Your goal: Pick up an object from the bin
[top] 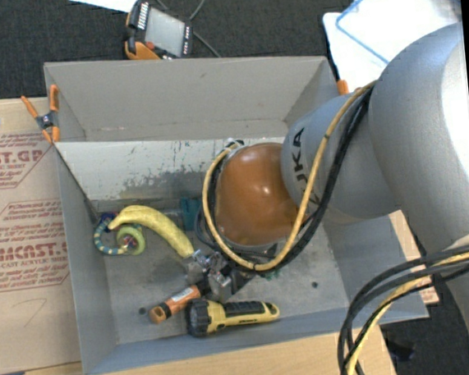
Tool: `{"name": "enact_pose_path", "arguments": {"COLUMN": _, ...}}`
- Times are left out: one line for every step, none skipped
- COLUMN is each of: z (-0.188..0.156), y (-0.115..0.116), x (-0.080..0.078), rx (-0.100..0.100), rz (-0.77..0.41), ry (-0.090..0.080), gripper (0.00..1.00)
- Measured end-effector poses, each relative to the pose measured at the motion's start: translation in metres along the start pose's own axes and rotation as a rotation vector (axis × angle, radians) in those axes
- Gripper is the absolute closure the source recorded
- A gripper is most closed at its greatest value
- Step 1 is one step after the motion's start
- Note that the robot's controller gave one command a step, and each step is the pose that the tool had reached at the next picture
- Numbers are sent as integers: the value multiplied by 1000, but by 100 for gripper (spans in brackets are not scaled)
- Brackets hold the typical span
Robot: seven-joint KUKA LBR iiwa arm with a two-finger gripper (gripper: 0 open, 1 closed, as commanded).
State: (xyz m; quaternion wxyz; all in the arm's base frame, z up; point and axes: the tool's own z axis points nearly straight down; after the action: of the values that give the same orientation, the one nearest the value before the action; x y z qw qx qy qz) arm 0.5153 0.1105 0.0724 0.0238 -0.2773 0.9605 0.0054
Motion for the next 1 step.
{"name": "enact_pose_path", "arguments": {"z": -8, "y": -7, "x": 2, "rx": 1, "rz": -9, "ry": -3, "gripper": 100}}
